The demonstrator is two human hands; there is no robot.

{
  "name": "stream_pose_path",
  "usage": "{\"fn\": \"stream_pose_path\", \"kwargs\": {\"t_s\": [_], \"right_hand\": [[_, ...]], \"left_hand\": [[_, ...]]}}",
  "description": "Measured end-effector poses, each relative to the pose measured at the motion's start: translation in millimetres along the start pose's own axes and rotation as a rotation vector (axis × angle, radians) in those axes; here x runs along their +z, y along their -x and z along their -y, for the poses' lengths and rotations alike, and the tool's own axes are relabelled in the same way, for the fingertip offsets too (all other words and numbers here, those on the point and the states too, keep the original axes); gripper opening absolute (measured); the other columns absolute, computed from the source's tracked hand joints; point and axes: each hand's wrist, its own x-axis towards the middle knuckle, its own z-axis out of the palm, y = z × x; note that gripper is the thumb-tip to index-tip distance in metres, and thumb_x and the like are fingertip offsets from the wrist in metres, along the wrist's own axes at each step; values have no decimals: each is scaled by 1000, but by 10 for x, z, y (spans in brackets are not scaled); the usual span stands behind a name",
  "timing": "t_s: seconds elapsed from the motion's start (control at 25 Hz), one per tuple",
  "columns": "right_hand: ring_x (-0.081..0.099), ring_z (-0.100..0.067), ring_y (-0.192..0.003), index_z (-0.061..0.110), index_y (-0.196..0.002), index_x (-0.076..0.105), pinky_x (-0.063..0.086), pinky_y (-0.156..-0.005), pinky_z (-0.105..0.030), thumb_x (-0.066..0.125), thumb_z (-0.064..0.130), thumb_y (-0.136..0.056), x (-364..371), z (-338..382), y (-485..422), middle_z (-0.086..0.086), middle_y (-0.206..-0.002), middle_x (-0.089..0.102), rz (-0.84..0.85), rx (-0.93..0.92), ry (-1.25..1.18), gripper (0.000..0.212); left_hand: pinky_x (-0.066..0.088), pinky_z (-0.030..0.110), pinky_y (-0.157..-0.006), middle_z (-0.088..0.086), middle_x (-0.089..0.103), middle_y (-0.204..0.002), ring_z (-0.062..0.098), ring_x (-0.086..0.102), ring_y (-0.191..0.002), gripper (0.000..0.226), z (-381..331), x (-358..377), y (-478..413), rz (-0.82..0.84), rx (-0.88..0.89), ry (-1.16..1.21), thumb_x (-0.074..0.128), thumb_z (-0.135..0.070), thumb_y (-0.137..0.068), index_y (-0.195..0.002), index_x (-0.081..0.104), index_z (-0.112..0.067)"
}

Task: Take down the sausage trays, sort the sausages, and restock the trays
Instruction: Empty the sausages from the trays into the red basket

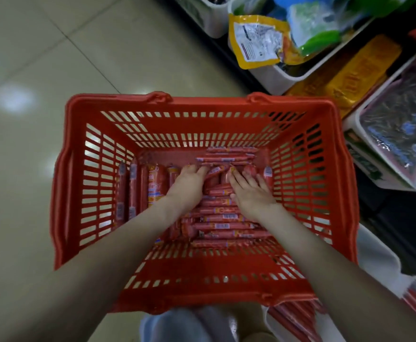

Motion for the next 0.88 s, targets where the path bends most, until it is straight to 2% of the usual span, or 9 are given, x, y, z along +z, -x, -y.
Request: {"fn": "stream_pose_path", "kwargs": {"t_s": [0.16, 0.28, 0.4, 0.48, 0.56, 0.64, 0.76, 0.8, 0.88], "right_hand": [[-12, -22, -146, 9, -150, -8, -16, -113, -44, 37, 26, -101, -90, -127, 273, -7, -159, -10, -83, 5, 208, 69], [11, -26, -146, 6, -149, 20, -10, -114, -46, 40, 22, -95, -231, -265, 703, -12, -156, 20, -374, -30, 132, 59], [40, -26, -128, 8, -131, 53, 14, -110, -45, 40, 24, -85, -246, -530, 1300, -11, -133, 54, -867, 30, -35, 50], [43, -27, -117, 5, -126, 55, 25, -101, -41, 42, 18, -86, -74, -752, 1752, -13, -125, 57, -1074, 143, -225, 44], [44, -28, -106, -1, -121, 54, 31, -95, -36, 42, 8, -86, 300, -881, 2071, -18, -117, 57, -1204, 322, -412, 38], [45, -27, -101, -2, -118, 52, 35, -90, -34, 42, 13, -87, 1086, -955, 2132, -19, -111, 55, -1006, 485, -607, 36], [54, -26, -111, 30, -132, 41, 44, -91, -39, 49, 43, -86, 2370, -806, 2081, -2, -123, 52, -319, 339, -675, 48], [55, -27, -112, 31, -133, 39, 46, -91, -41, 55, 45, -83, 2676, -725, 2070, -2, -124, 52, -210, 269, -587, 55], [61, -36, -97, 14, -129, 49, 52, -79, -46, 72, 39, -69, 2812, -618, 2052, -12, -115, 57, -56, 230, -451, 70]], "left_hand": [[22, 41, -114, 6, 26, -154, 28, 24, -139, 61, -316, 131, -100, 137, 157, -201, 39, -10, -95, -151, 17, -21], [19, 39, -114, 5, 26, -155, 26, 23, -141, 50, -701, 134, 25, 145, 216, -182, 37, -25, -101, -149, 26, -17], [40, 41, -100, 14, 50, -132, 34, 48, -120, 40, -1242, 65, 412, -14, 259, -43, 42, -23, -95, -132, 48, -9], [47, 41, -84, 14, 63, -104, 35, 59, -95, 34, -1635, 79, 749, -235, 340, -47, 40, -24, -89, -111, 60, -8], [45, 39, -81, 11, 63, -86, 32, 58, -80, 30, -1960, 237, 1071, -387, 439, -64, 42, -26, -84, -99, 64, -11], [38, 41, -94, 13, 62, -93, 33, 56, -89, 29, -2162, 561, 1339, -364, 583, -140, 50, -22, -83, -105, 65, -10], [25, 48, -111, 31, 57, -119, 43, 48, -116, 31, -2115, 981, 1487, -383, 747, -390, 46, -11, -86, -110, 67, -8], [22, 49, -114, 32, 53, -128, 42, 45, -123, 35, -2063, 1042, 1485, -407, 812, -479, 38, -6, -90, -114, 65, -8], [19, 46, -115, 16, 45, -142, 30, 40, -131, 39, -1995, 1142, 1470, -414, 982, -614, 29, -4, -97, -125, 56, -7]]}}
